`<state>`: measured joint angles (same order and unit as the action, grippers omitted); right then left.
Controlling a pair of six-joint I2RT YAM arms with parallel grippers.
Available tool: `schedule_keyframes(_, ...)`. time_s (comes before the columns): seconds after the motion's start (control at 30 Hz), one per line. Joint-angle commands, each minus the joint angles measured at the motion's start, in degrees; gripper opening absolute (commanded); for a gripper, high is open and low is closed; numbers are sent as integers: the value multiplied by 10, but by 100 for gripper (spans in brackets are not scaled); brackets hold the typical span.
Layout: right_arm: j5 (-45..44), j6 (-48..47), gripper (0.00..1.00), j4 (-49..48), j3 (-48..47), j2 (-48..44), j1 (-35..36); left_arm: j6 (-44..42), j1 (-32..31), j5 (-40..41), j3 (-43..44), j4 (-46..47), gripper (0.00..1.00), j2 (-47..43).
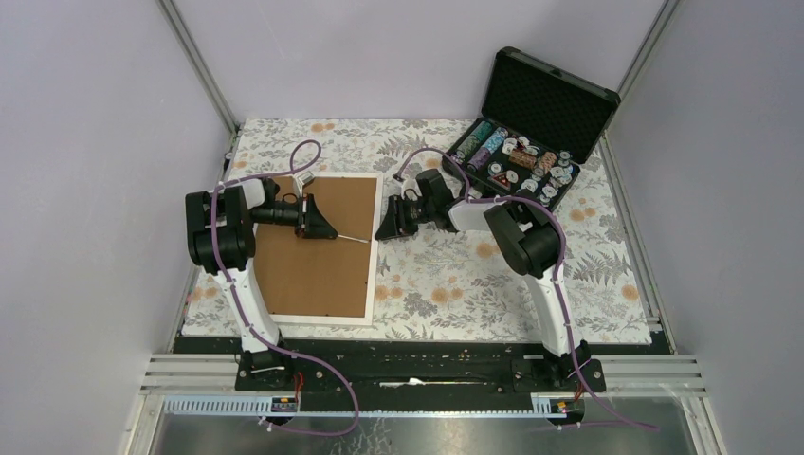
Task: Take the photo out of the frame
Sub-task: Release the photo frame item from the photo frame.
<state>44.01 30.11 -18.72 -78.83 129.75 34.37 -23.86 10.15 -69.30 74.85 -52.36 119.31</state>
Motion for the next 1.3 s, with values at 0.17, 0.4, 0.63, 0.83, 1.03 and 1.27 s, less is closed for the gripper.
schedule_keyframes(0.17,-15,-2,38,7,-12,21,12,26,2,3,-17,57,0,1)
schedule_keyframes(0.4,-15,-1,35,8,-15,26,12,30,-4,5,-16,66,0,7)
schedule_keyframes(0.63,-13,-1,28,8,-18,33,14,26,-15,3,-11,66,0,21)
schedule_keyframes(0.83,-12,1,26,9,-20,39,18,33,-17,-2,-8,74,0,36)
schedule_keyframes(1.03,-11,2,24,8,-24,45,20,58,-22,1,-15,104,0,34)
schedule_keyframes(1.27,-10,5,20,10,-30,54,27,86,-35,-2,-16,136,0,43)
